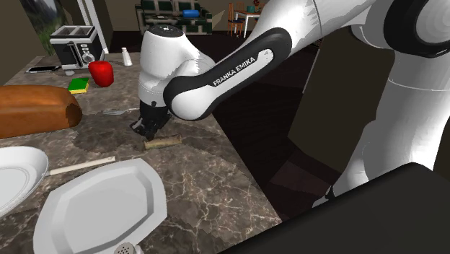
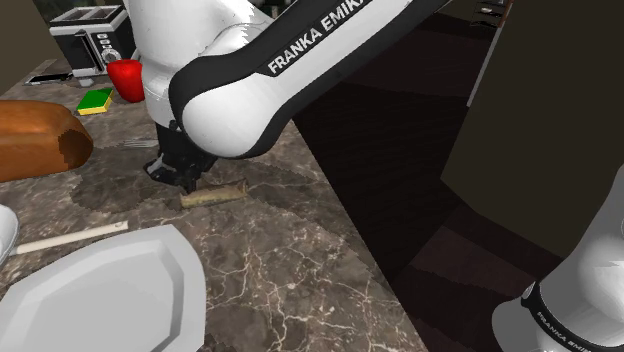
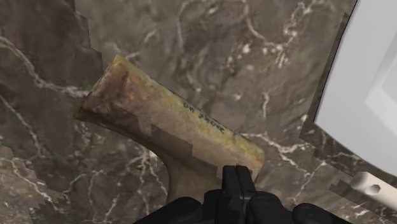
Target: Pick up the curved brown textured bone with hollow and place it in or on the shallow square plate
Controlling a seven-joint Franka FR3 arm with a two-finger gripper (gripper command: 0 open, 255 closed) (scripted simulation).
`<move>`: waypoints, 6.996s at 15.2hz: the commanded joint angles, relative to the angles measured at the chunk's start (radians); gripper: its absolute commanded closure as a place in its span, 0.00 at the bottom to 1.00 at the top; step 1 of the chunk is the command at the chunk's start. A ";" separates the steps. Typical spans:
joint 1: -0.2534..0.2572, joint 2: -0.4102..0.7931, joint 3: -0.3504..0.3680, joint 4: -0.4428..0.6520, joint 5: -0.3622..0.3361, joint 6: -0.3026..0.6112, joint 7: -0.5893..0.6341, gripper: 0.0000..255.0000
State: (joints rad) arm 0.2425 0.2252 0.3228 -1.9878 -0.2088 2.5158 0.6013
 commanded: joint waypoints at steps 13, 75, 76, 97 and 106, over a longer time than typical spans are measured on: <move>0.022 0.379 -0.029 0.665 0.065 -0.649 -0.011 0.00; 0.424 0.624 0.014 1.206 -0.003 -0.939 0.334 1.00; 0.420 0.617 0.014 1.179 -0.002 -0.919 0.336 1.00; 0.388 0.593 0.016 0.985 -0.002 -0.754 0.347 0.00; 0.415 0.619 0.014 1.162 -0.002 -0.901 0.334 0.00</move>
State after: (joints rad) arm 0.6562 0.8412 0.3369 -0.8344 -0.2105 1.6217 0.9363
